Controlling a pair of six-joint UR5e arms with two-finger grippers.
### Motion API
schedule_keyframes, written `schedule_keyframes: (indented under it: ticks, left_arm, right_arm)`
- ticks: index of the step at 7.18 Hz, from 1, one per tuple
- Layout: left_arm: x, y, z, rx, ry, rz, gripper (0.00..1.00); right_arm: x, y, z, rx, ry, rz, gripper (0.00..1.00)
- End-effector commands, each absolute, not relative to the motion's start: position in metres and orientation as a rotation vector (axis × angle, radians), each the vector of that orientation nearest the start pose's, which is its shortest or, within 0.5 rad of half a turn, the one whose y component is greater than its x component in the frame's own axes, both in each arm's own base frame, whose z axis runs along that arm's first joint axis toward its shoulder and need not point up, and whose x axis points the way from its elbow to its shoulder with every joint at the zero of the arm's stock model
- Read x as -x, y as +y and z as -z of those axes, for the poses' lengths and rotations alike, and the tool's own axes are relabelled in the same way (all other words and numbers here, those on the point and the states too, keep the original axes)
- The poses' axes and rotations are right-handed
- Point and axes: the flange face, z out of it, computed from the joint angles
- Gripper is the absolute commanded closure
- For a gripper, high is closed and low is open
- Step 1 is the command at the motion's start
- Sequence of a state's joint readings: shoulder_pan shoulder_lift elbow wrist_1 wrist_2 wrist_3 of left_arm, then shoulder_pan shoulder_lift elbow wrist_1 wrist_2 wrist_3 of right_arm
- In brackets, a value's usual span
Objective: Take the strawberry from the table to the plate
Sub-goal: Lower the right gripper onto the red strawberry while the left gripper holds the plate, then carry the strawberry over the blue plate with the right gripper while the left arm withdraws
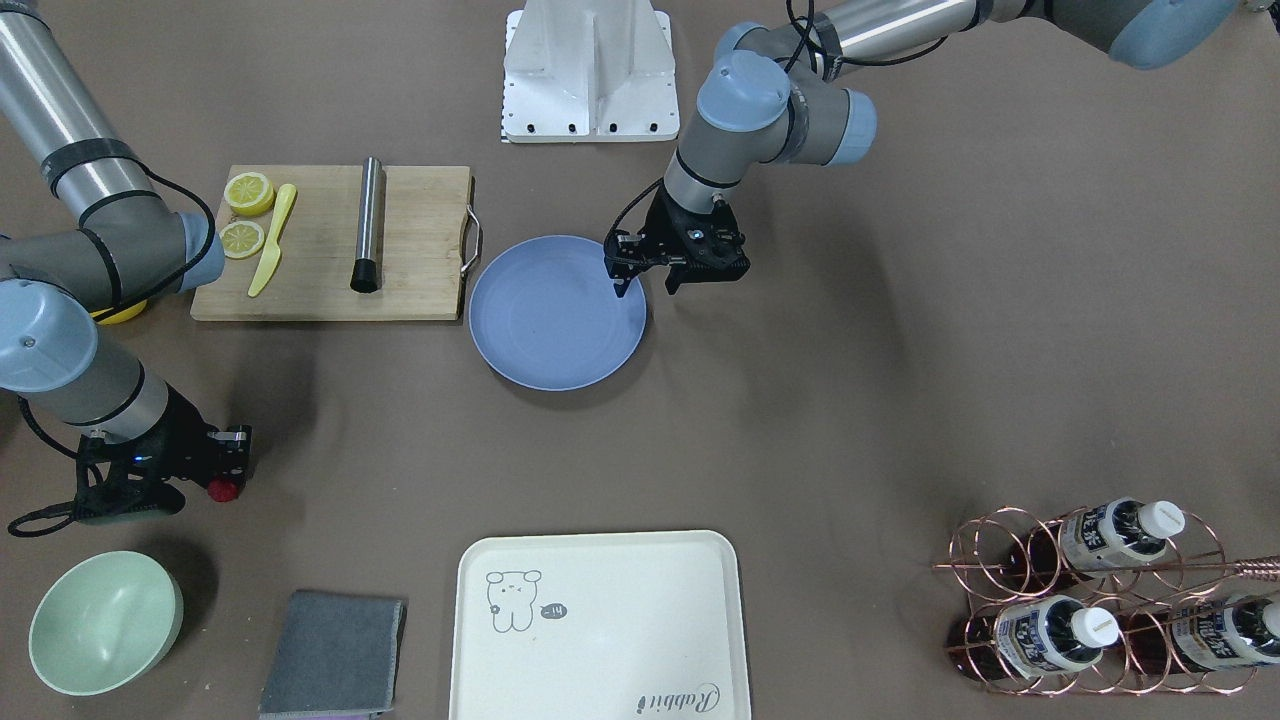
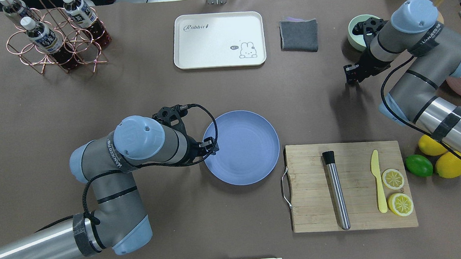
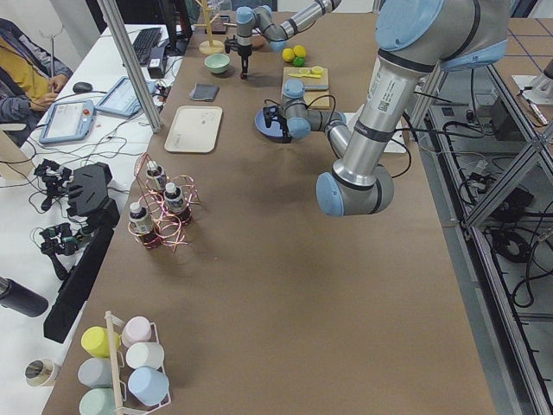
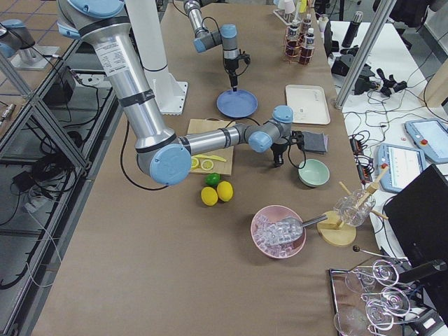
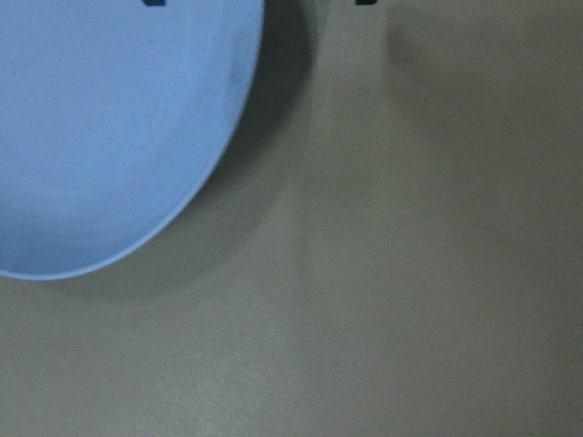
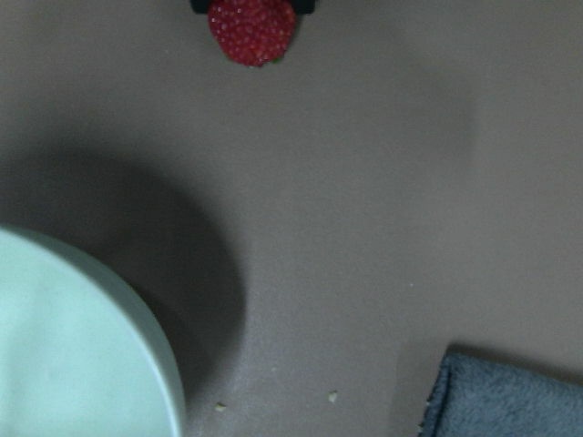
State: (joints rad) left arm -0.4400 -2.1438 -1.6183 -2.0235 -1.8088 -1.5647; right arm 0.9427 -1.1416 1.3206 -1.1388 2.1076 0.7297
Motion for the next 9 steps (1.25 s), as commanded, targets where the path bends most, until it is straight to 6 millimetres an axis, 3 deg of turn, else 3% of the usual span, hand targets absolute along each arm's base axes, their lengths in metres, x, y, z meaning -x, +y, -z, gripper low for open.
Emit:
schedule_keyframes:
  ticks: [1,2,3,5,7,8,9]
  left_arm:
    - [-0.568,-0.390,-0.251,-0.027,1.092,0.263,0.24]
    - [-0.563,-0.391,-0.246,-0.034,1.104,0.266,0.24]
    - [-0.540,-0.398,-0.250,-0.051,1.111,0.277,0.26]
    - [-0.451,-0.425,-0.295,-0.185,1.060,0.206,0.29]
    - [-0.349,-0.479,-0.360,-0.179,1.006,0.114,0.28]
    - [-0.310,-0.495,-0.380,-0.200,0.988,0.084,0.28]
    - [-0.287,-0.502,-0.395,-0.217,0.969,0.085,0.28]
  right_arm:
    - [0.334,-0.620,-0.448,-0.172,-0.833,0.070,1.00]
    - [0.334,-0.613,-0.419,-0.201,-0.863,0.073,1.00]
    - [0.358,-0.585,-0.380,-0.179,-0.905,0.033,1.00]
    - [0.434,-0.497,-0.303,-0.147,-0.955,-0.044,1.00]
    - [0.525,-0.415,-0.243,-0.144,-0.954,-0.102,1.00]
    - [0.562,-0.382,-0.224,-0.165,-0.929,-0.092,1.00]
    - [0.589,-0.365,-0.223,-0.161,-0.913,-0.089,1.00]
